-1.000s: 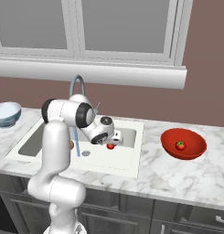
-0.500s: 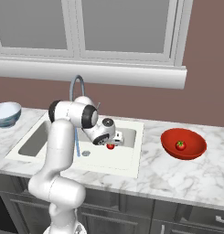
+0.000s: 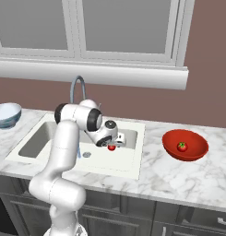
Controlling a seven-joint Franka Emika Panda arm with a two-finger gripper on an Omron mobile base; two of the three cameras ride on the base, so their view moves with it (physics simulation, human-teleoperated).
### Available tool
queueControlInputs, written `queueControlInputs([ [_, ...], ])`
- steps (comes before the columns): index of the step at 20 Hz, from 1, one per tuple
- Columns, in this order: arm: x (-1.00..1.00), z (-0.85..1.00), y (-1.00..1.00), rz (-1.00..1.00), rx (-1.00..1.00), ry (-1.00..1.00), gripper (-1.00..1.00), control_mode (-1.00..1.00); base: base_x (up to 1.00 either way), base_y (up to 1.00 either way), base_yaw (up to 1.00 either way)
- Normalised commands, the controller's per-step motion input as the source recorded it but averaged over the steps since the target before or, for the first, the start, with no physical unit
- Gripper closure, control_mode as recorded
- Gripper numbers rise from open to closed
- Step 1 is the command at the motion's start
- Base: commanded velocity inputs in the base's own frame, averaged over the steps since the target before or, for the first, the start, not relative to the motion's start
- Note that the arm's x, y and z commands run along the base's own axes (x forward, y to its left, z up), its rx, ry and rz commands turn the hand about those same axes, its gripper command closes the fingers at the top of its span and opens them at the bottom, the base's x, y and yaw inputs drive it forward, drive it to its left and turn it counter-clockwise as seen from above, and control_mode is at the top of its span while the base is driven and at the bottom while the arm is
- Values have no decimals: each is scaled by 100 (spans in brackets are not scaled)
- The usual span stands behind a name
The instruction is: Pick the tomatos from the sink and place them in one bowl. Place the peach in the other bowl. Then turn off the sink faucet.
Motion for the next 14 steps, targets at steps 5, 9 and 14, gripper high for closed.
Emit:
queueControlInputs([
  [5, 16, -17, 0, 0, 0, 0, -100, -100, 0, 0, 0],
  [9, 14, -23, 0, 0, 0, 0, -100, -100, 0, 0, 0],
  [14, 10, -24, 0, 0, 0, 0, 100, -100, 0, 0, 0],
])
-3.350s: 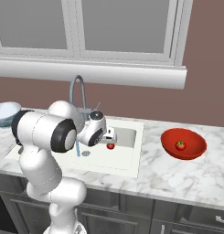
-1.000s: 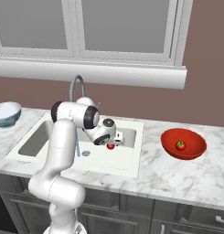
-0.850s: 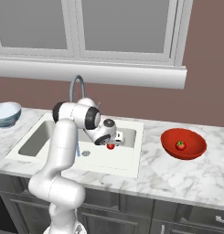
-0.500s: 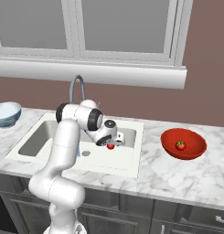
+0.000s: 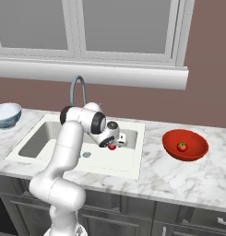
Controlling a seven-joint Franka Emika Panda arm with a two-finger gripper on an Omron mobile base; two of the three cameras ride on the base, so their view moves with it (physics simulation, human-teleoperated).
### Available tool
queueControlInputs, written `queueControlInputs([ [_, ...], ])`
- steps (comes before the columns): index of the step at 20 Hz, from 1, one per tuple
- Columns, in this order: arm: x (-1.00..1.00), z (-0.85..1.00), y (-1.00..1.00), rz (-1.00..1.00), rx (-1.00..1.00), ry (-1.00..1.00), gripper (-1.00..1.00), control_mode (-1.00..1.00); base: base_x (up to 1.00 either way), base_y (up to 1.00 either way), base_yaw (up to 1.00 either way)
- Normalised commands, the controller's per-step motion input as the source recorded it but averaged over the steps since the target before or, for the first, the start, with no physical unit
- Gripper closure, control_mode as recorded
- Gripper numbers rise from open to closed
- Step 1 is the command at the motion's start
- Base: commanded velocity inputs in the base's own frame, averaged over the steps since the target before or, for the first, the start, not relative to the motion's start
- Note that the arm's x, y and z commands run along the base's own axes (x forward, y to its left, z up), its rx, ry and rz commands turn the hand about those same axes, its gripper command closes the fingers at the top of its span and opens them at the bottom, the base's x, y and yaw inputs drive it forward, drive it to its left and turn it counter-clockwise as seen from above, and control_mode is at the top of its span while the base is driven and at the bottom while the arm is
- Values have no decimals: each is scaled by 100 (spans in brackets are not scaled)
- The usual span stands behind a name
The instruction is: Pick the tomatos from the sink and place them in one bowl. Place the peach in the other bowl. Then turn off the sink faucet.
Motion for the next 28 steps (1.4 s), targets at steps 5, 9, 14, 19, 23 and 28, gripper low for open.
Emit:
queueControlInputs([
  [5, -2, -3, 0, 0, 0, 0, 100, -100, 0, 0, 0],
  [9, -22, 4, 0, 0, 0, 0, 100, -100, 0, 0, 0],
  [14, -19, 33, 0, 0, 0, 1, 100, -100, 0, 0, 0],
  [19, -4, 75, -2, 0, 0, -1, 100, -100, 0, 0, 0],
  [23, -21, 83, -14, 0, 0, -11, 100, -100, 0, 0, 0],
  [28, -21, 90, -32, 0, 1, -13, 100, -100, 0, 0, 0],
])
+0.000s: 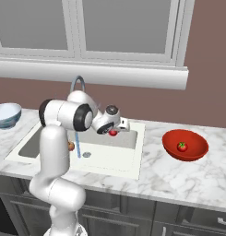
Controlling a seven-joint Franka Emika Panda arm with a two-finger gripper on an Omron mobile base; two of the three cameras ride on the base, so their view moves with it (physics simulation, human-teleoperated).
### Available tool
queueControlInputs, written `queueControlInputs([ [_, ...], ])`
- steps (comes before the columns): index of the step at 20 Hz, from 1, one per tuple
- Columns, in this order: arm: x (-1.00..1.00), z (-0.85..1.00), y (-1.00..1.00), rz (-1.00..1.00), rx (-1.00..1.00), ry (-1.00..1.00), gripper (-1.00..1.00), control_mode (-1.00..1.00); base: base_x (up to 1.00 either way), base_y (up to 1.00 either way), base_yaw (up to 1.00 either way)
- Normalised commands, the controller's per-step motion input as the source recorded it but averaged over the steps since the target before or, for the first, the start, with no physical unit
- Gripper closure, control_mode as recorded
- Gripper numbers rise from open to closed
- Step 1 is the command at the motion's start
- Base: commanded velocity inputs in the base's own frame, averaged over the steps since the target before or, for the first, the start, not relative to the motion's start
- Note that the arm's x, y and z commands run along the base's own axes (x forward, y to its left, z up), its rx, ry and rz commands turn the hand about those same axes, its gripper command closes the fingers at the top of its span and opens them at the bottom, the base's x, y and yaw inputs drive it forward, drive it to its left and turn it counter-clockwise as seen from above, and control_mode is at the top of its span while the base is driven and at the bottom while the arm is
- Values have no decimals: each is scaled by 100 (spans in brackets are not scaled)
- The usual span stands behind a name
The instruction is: Pick the tomatos from the sink and place them in one bowl. Place the peach in the other bowl. Then turn off the sink faucet.
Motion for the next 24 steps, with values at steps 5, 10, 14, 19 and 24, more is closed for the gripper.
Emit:
queueControlInputs([
  [5, -33, 98, -27, 0, 1, -10, 100, -100, 0, 0, 0],
  [10, -60, 90, -2, 0, 0, -14, 100, -100, 0, 0, 0],
  [14, -57, 83, 0, 0, 0, -7, 100, -100, 0, 0, 0],
  [19, -36, 91, 0, 0, 0, 2, 100, -100, 0, 0, 0],
  [24, -15, 94, 0, -5, -2, 17, 100, -100, 0, 0, 0],
])
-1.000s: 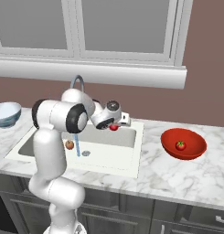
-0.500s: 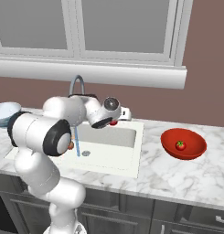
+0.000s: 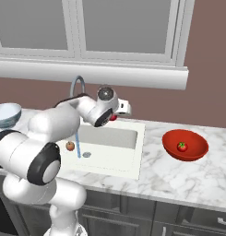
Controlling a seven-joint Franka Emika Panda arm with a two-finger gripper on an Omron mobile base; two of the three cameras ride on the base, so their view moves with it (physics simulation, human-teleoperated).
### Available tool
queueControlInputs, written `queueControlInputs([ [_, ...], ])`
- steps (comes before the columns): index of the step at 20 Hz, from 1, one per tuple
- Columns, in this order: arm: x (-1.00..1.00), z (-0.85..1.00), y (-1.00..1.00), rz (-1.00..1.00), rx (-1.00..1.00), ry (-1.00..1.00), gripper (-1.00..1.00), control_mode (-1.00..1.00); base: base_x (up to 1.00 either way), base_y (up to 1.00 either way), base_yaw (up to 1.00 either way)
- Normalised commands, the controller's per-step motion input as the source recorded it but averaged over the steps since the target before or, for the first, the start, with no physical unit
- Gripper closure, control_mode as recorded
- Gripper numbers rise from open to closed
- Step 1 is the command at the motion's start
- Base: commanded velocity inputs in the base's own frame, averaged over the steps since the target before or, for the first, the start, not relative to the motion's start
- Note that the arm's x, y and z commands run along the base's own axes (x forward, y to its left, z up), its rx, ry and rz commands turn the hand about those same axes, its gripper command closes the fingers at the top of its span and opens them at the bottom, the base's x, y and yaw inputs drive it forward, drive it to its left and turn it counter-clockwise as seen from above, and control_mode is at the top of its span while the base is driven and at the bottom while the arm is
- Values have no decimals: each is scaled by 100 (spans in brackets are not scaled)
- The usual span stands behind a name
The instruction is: Pick the tomatos from the sink and place them in one bowl. Place the peach in the other bowl. Then turn off the sink faucet.
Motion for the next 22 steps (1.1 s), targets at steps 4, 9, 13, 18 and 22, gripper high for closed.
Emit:
queueControlInputs([
  [4, -15, 69, 0, -9, -3, 20, 100, -100, 0, 0, 0],
  [9, -7, 20, -6, -6, -1, 11, 100, -100, 0, 0, 0],
  [13, 0, 0, -32, -2, 0, 0, 100, -100, 0, 0, 0],
  [18, 0, -1, -40, 0, 0, -5, 100, -100, 0, 0, 0],
  [22, -1, -4, -40, 0, 0, -10, 100, -100, 0, 0, 0],
])
